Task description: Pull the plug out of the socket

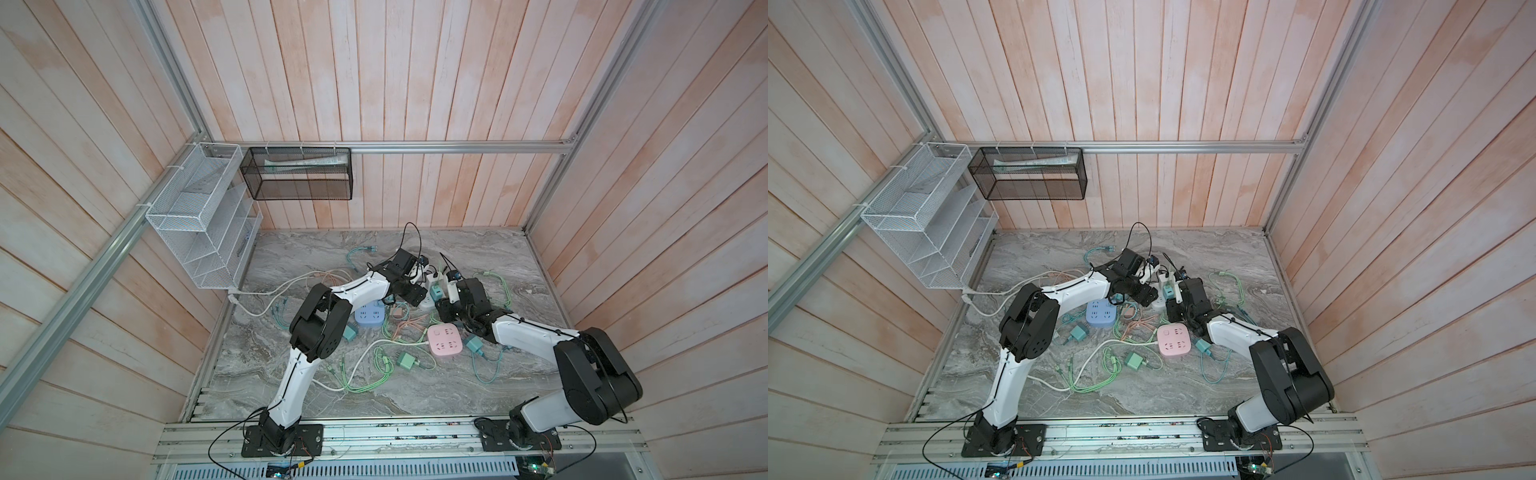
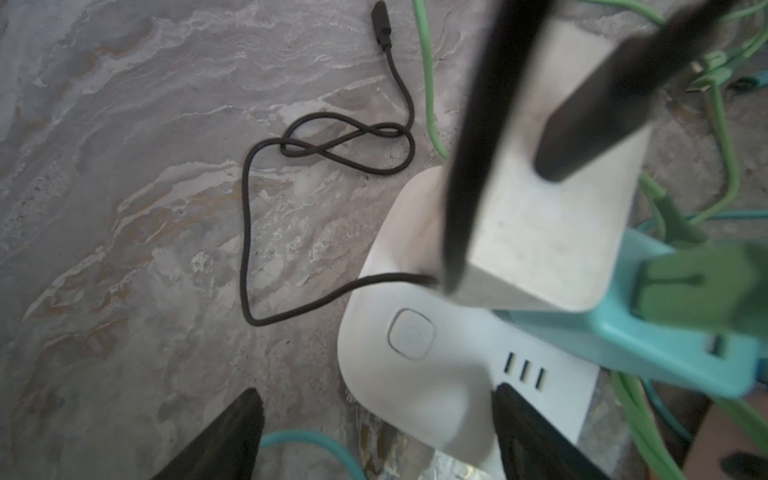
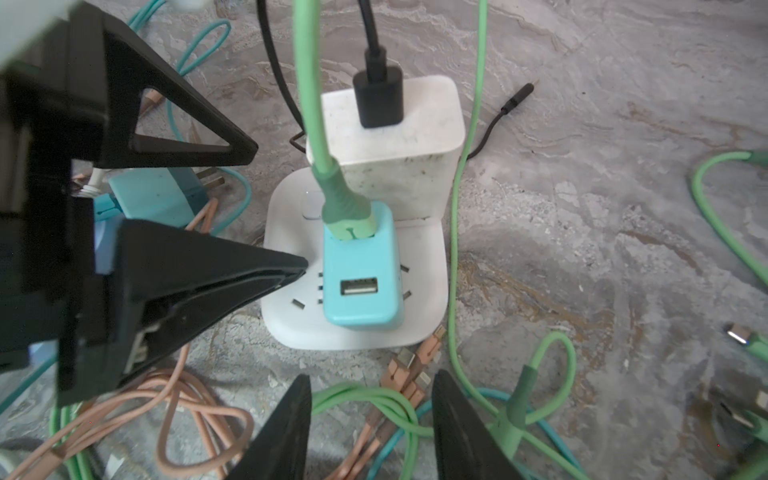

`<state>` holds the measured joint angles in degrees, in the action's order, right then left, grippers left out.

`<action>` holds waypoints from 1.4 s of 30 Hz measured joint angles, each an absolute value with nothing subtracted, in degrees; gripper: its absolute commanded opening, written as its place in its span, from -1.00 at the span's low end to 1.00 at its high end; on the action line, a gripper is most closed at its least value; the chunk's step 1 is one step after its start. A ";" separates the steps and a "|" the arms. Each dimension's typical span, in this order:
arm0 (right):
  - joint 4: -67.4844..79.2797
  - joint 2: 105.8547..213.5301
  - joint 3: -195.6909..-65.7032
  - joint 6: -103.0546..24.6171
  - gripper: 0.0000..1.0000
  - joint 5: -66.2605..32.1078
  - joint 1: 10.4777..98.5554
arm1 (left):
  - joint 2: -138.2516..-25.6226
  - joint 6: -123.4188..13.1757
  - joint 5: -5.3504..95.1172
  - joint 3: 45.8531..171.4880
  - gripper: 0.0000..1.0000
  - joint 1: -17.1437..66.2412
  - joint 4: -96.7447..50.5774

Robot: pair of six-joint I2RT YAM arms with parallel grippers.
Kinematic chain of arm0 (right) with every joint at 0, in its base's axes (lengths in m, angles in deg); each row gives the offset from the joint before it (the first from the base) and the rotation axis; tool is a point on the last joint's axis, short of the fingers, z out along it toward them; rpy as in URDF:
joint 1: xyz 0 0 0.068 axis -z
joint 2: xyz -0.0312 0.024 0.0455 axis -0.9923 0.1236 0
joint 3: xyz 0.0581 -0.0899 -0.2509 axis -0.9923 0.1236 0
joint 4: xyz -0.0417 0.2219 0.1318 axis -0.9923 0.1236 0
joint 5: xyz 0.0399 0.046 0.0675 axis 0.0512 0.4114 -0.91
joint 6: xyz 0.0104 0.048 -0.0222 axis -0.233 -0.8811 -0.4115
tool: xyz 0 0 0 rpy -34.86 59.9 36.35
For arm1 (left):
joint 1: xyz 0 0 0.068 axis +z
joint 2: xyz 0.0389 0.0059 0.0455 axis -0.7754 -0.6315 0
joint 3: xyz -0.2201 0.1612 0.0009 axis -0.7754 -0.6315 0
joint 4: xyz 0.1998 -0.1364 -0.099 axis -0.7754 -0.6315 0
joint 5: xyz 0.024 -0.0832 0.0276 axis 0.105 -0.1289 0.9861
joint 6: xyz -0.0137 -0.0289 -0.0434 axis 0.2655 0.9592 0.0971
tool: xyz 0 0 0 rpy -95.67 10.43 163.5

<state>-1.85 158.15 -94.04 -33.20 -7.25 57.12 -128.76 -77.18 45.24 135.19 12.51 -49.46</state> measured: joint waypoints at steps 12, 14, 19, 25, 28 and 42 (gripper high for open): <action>-5.55 161.82 -95.36 -30.62 -0.08 -7.03 57.12 | -128.76 -75.96 44.54 134.56 0.47 12.42 -48.65; -6.31 162.06 -95.55 -30.23 -0.07 -7.06 57.12 | -128.65 -75.63 44.12 134.08 0.46 12.42 -47.99; -8.21 162.91 -96.10 -29.05 -0.08 -7.06 57.12 | -128.54 -75.08 43.64 133.51 0.45 12.49 -47.14; -8.61 166.00 -98.24 -27.17 -0.31 -7.14 57.12 | -128.46 -74.86 43.56 133.29 0.45 12.53 -46.88; -8.58 166.87 -98.85 -26.80 -0.36 -7.36 57.14 | -128.46 -74.49 43.56 133.29 0.45 12.53 -46.92; -6.09 167.33 -100.60 -25.75 -1.00 -8.35 57.49 | -128.48 -73.38 44.30 133.73 0.45 12.45 -47.82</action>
